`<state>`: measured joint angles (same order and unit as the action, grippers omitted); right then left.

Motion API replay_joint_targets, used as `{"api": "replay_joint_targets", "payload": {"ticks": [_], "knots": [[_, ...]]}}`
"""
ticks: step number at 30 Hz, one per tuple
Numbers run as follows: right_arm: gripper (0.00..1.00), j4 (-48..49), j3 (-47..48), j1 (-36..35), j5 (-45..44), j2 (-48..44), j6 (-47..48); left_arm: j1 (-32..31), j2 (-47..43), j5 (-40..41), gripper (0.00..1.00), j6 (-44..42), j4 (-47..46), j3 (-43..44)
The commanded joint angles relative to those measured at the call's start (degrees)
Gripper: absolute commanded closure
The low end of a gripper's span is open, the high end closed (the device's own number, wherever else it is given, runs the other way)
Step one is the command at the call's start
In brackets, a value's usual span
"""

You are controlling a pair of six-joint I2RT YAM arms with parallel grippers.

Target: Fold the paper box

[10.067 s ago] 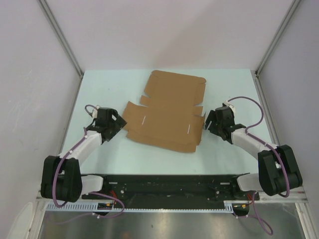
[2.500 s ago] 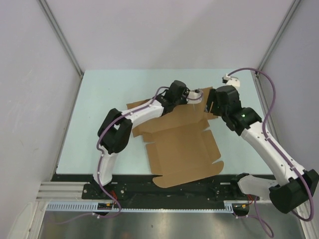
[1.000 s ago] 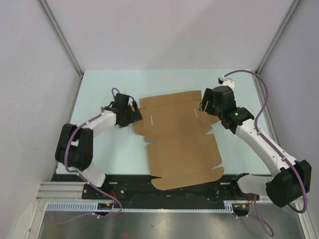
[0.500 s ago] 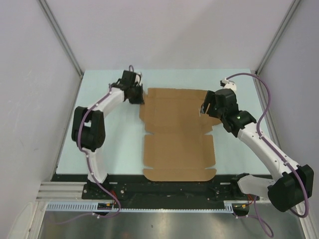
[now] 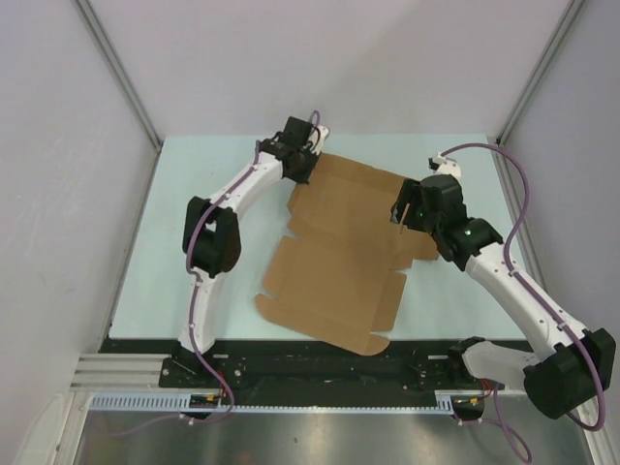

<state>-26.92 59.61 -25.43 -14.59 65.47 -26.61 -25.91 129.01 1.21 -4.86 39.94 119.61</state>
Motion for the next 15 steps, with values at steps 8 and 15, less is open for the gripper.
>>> {"api": "replay_joint_targets", "payload": {"ticks": [8,15], "knots": [[0.3,20.23,0.93,-4.8,-1.14,8.26,13.93,-6.08,-13.95,7.4,1.0,-15.52,-25.87,-30.65],[0.29,20.76,9.64,3.0,8.32,22.05,20.55,-5.99,-18.61,7.67,1.0,-16.33,-33.07,-38.12]]}}
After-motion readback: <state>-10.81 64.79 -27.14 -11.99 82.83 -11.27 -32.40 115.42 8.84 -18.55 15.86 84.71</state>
